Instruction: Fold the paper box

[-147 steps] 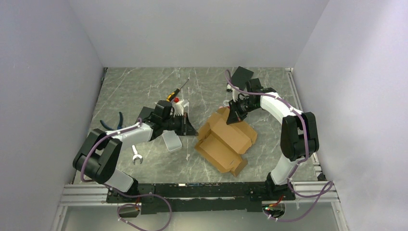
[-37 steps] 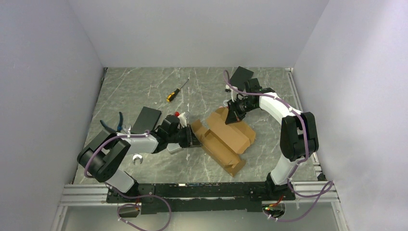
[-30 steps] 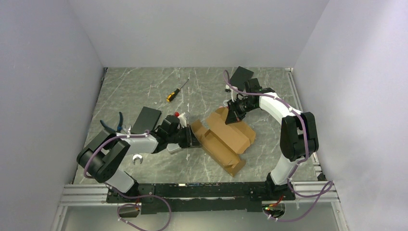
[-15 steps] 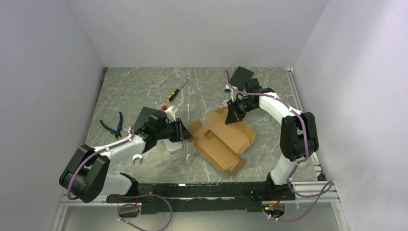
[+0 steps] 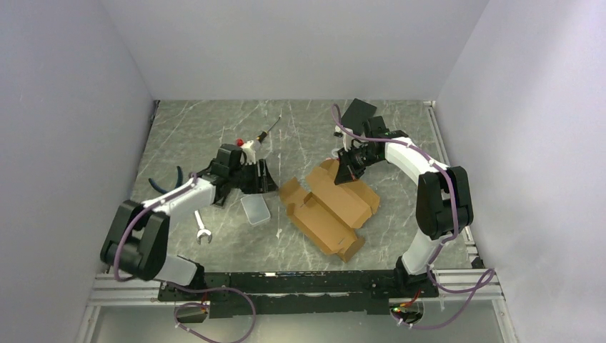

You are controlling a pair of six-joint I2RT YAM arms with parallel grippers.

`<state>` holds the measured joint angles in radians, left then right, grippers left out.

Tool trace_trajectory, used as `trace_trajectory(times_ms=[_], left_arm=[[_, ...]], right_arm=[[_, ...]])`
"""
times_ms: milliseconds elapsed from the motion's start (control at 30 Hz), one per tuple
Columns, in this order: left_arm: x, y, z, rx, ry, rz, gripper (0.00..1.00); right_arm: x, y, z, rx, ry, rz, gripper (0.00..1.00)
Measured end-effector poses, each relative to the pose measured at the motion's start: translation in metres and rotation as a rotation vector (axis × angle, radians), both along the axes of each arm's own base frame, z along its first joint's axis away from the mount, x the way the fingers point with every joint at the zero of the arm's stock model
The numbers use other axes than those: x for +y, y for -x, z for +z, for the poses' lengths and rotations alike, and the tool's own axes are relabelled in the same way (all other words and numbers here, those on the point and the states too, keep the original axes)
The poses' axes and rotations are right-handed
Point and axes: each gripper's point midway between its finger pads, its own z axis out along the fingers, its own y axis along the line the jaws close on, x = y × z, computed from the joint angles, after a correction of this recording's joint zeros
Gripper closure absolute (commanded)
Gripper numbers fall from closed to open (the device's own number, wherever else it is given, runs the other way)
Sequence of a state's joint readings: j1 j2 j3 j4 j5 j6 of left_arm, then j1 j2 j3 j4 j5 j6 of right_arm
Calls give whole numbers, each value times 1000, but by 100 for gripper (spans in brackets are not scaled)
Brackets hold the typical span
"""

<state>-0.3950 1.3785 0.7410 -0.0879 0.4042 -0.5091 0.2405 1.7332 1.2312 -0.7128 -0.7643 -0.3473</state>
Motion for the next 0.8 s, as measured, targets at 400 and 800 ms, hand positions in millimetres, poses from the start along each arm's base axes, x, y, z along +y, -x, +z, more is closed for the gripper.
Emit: trace_trajectory(times_ms=[400,800], left_arm=[[-20,-15,-37,65,22,-117,47],[-35,-30,-44,53,71,-172,92]], right_arm=[[0,0,0,0,0,1,100],[0,0,0,0,0,1,100]])
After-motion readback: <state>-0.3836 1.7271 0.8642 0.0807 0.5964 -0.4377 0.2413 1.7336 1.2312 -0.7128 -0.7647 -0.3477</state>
